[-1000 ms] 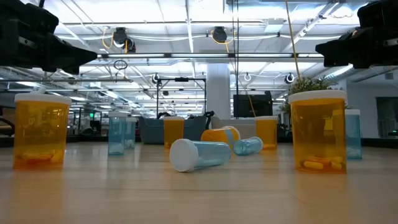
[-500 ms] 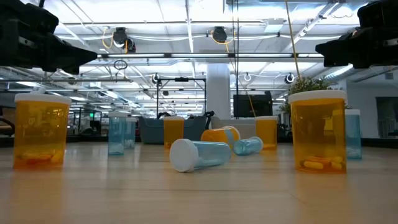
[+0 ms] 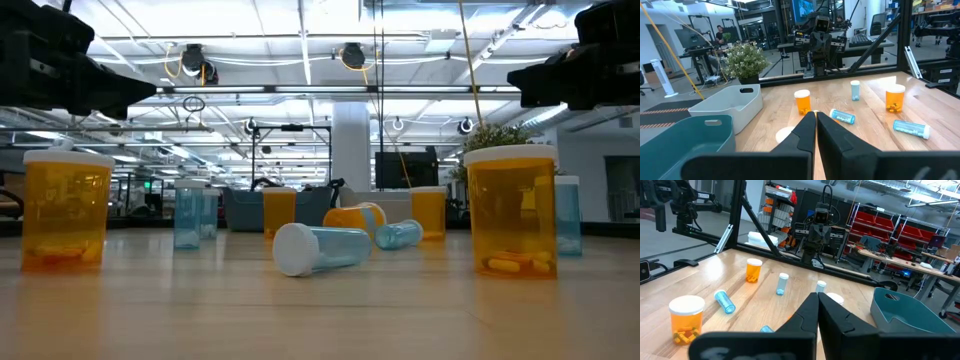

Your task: Pick and place medicine bottles into bin by pill shape (circle, oval)

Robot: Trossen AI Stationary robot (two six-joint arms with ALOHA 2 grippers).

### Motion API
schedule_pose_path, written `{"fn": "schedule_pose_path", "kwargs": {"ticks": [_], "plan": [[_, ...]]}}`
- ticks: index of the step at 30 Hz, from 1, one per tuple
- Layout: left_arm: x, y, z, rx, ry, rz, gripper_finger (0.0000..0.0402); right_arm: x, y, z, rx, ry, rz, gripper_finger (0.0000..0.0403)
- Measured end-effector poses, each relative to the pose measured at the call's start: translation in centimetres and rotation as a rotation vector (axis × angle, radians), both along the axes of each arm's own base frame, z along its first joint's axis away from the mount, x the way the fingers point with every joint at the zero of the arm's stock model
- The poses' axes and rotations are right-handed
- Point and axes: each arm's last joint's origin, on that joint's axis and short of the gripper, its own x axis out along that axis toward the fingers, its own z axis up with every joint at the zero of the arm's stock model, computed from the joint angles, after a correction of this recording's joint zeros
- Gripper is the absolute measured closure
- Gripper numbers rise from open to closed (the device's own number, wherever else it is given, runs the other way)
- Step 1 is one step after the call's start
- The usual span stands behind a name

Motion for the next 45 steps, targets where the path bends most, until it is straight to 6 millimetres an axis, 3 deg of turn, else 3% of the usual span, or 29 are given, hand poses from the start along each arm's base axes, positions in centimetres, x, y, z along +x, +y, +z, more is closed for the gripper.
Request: {"fn": "schedule_pose_path", "kwargs": {"ticks": [23,27,34,45], "plan": [[0.0,0.0,0.0,-0.019,-0.005,0.001,0.0382,0.0,0.0,0.0,0.0,0.0,0.0,0.0403],[-0.1,0.0,0.8,-0.024,-0.071,0.0,0.0382,0.0,0.0,0.0,0.0,0.0,0.0,0.0403],[-0.9,0.0,4.8,-0.102,-0.125,-0.006,0.0383,0.0,0.0,0.0,0.0,-0.001,0.0,0.0403],[-1.7,-0.1,14.8,-0.089,-0.02,0.0,0.0382,0.0,0.0,0.0,0.0,-0.002,0.0,0.0403]]}}
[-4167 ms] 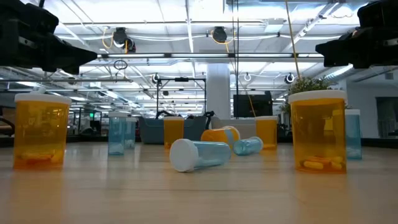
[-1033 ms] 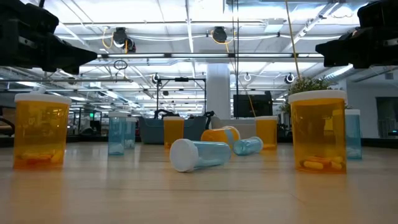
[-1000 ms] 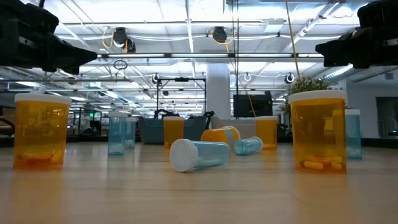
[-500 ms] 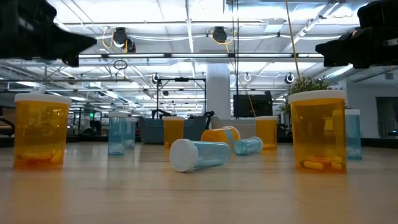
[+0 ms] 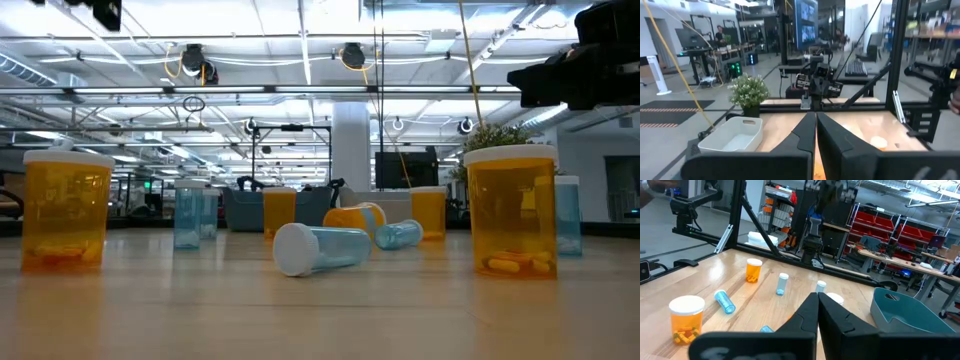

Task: Pick and place medicine bottles into bin by pill shape (circle, oval)
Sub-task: Put the orange pill bottle into the blue bin

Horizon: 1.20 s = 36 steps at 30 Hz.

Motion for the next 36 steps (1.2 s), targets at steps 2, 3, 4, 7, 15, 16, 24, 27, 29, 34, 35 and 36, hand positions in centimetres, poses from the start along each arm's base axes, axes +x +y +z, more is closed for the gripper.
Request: {"fn": "schedule_pose_path", "kwargs": {"ticks": [2,3,4,7,15,16,24,27,29,34,35,36], "plan": [[0.1,0.0,1.7,0.016,0.038,0.0,0.0382,0.0,0.0,0.0,0.0,0.0,0.0,0.0403],[0.2,0.0,2.6,0.022,0.053,0.0,0.0382,0.0,0.0,0.0,0.0,0.0,0.0,0.0403],[0.2,0.0,3.4,0.026,0.068,0.0,0.0382,0.0,0.0,0.0,0.0,0.0,0.0,0.0403],[0.6,0.0,5.9,0.029,0.12,-0.001,0.0382,0.0,0.0,0.0,0.0,0.0,0.0,0.0403],[2.3,0.1,10.6,0.022,0.326,-0.004,0.0382,0.0,0.0,0.0,0.061,0.006,0.0,0.0403],[2.4,0.1,11.2,0.017,0.351,-0.004,0.0382,0.0,0.0,0.0,0.081,0.008,-0.002,0.0403],[4.4,0.1,12.9,-0.029,0.493,0.0,0.0382,0.0,-0.3,0.1,0.301,0.006,-0.083,0.0403],[5.1,0.2,12.7,-0.032,0.513,-0.001,0.0382,0.0,-0.3,0.3,0.39,-0.013,-0.088,0.0403],[5.3,0.2,12.6,-0.037,0.519,0.0,0.0382,0.0,-0.3,0.4,0.44,-0.011,-0.086,0.0403],[5.6,0.2,12.5,-0.038,0.527,-0.001,0.0382,-0.7,-0.2,3.6,0.444,-0.068,-0.044,0.0403],[5.6,0.1,12.5,-0.039,0.525,-0.001,0.0382,-0.9,-0.2,4.5,0.433,-0.069,-0.045,0.0403],[5.6,0.1,12.5,-0.039,0.525,-0.001,0.0382,-1.0,-0.3,5.2,0.419,-0.055,-0.05,0.0403]]}}
